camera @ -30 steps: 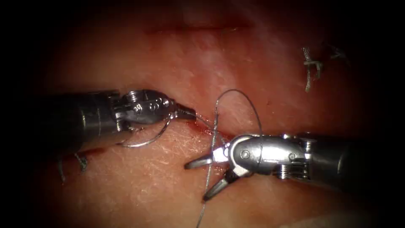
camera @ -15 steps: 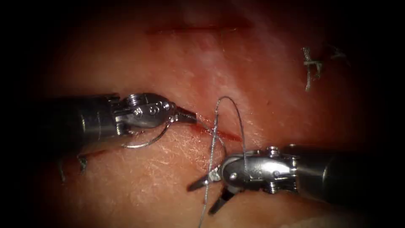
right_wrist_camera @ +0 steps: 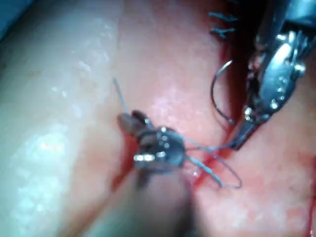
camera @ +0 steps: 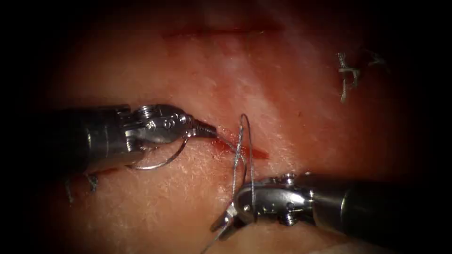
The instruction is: Wound Closure
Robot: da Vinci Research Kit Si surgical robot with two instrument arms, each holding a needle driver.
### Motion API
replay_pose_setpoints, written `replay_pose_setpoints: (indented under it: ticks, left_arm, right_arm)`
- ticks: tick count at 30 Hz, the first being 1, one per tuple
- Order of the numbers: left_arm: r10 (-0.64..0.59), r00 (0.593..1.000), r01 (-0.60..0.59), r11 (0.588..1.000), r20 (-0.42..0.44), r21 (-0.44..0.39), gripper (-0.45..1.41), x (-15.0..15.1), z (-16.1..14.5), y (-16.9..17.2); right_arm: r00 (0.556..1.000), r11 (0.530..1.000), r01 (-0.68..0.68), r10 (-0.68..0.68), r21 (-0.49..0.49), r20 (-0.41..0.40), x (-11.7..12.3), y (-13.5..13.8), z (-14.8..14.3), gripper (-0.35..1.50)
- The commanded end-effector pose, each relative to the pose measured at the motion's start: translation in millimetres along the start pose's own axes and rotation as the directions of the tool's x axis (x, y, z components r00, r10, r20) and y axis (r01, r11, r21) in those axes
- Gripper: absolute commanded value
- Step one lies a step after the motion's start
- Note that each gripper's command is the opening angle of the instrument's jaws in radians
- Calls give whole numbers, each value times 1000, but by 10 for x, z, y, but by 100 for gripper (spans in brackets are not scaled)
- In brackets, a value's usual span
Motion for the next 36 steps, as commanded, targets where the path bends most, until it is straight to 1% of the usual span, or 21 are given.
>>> replay_pose_setpoints:
  ticks: [1, 6, 8, 17, 20, 23, 28, 29, 30, 33, 34, 35, 36]
  left_arm:
    - [2, 1000, -2, 1000, -1, -1, -45, 1, 7, -3]
    - [3, 1000, -3, 1000, -2, -2, -45, 0, 6, -3]
    - [4, 1000, -4, 1000, -2, -3, -45, -1, 5, -3]
    - [0, 1000, 0, 1000, -2, -5, -45, -3, 3, -2]
    - [1, 1000, -1, 1000, -2, -5, -45, -3, 2, -1]
    - [1, 1000, -1, 1000, -2, -6, -45, -4, 2, 1]
    - [4, 1000, -4, 1000, -2, -9, -45, -6, -1, 8]
    - [5, 1000, -5, 1000, -2, -10, -45, -7, -3, 10]
    - [2, 1000, -2, 1000, -2, -12, -45, -10, -5, 15]
    - [8, 1000, -8, 1000, -2, -14, -45, -15, -9, 27]
    - [11, 1000, -11, 1000, -2, -15, -45, -18, -11, 33]
    - [16, 1000, -16, 1000, 1, -17, -45, -23, -14, 43]
    - [15, 1000, -15, 1000, 3, -18, -45, -27, -15, 51]
  right_arm:
    - [1000, 1000, 0, 0, 4, 0, 0, 8, 4, -35]
    - [1000, 1000, -19, 19, -7, -7, 0, 9, -5, -35]
    - [1000, 999, -21, 21, -27, -6, 2, 10, -9, -35]
    - [999, 997, -42, 41, -59, -12, 10, 10, -19, -35]
    - [999, 993, -46, 43, -107, -27, 12, 13, -24, -35]
    - [999, 991, -49, 46, -123, -25, 10, 14, -26, -35]
    - [997, 986, -55, 45, -159, -66, 10, 13, -35, -35]
    - [994, 981, -67, 51, -180, -92, 10, 12, -42, -35]
    - [987, 973, -83, 50, -218, -151, 10, 12, -56, -35]
    - [977, 955, -119, 63, -273, -206, 10, 8, -86, -35]
    - [972, 947, -135, 69, -290, -227, 11, 6, -99, -35]
    - [961, 933, -165, 79, -319, -266, 12, 3, -122, -35]
    - [953, 926, -185, 87, -328, -291, 12, 1, -135, -35]
